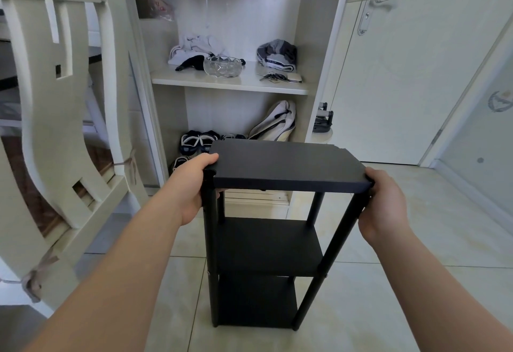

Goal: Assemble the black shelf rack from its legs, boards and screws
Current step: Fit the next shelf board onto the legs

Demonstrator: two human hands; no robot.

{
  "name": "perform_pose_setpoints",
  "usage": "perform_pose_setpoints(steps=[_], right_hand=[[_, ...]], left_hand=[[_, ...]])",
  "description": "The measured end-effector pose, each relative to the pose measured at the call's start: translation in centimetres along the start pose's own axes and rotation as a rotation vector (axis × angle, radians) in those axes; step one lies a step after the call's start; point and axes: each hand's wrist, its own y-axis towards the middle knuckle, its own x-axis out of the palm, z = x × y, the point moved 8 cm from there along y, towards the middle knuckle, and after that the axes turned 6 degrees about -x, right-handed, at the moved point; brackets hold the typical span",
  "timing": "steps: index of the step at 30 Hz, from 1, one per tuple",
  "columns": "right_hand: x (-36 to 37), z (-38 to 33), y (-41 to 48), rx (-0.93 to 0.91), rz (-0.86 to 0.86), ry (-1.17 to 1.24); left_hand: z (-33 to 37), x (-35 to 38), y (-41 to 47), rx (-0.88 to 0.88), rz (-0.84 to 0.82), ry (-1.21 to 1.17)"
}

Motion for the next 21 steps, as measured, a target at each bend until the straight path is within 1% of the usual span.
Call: perform_pose_setpoints(steps=[5, 12, 21], right_hand=[[-0.50, -0.11, 0.56, -0.005, 0.015, -0.074], [0.04, -0.33, 0.57, -0.029, -0.031, -0.204], [0.29, -0.64, 0.90, -0.002, -0.050, -0.235]], left_hand=[[-0.29, -0.25, 0.72, -0.018, 0.036, 0.083], [-0.40, -0.92, 1.03, -0.008, 0.110, 0.041], [-0.49, -0.97, 1.02, -0.025, 0.067, 0.053]])
